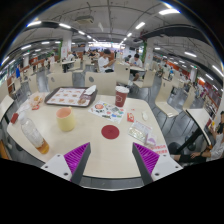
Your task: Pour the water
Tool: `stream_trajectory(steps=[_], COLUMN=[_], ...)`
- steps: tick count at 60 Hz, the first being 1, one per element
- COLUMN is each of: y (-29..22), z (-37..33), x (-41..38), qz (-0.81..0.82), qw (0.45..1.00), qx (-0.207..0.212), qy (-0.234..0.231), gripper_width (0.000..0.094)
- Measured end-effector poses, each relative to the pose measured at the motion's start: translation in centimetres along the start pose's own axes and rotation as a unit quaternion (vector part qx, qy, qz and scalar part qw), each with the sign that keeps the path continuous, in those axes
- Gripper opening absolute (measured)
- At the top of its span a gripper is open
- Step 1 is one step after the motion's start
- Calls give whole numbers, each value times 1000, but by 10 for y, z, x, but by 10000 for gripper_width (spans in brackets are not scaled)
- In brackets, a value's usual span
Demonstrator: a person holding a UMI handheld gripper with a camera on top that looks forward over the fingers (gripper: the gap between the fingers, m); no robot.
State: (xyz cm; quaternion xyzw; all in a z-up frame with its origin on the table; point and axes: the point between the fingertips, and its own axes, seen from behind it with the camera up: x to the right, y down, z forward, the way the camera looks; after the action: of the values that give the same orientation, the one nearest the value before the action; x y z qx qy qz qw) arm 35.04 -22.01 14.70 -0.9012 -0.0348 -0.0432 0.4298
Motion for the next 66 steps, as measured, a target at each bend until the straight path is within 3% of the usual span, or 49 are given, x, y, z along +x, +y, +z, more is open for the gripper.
stream_trajectory(steps=[19,35,47,59,66], y=[55,93,60,18,11], z=[-21,-30,2,53,81], x=[-46,-190,-292,-317,-316], qz=[14,47,66,71,79], qw=[998,999,997,994,992], qx=[-25,-17,32,81,93], qy=[47,19,-25,-16,-10], gripper_width=[851,851,853,846,717])
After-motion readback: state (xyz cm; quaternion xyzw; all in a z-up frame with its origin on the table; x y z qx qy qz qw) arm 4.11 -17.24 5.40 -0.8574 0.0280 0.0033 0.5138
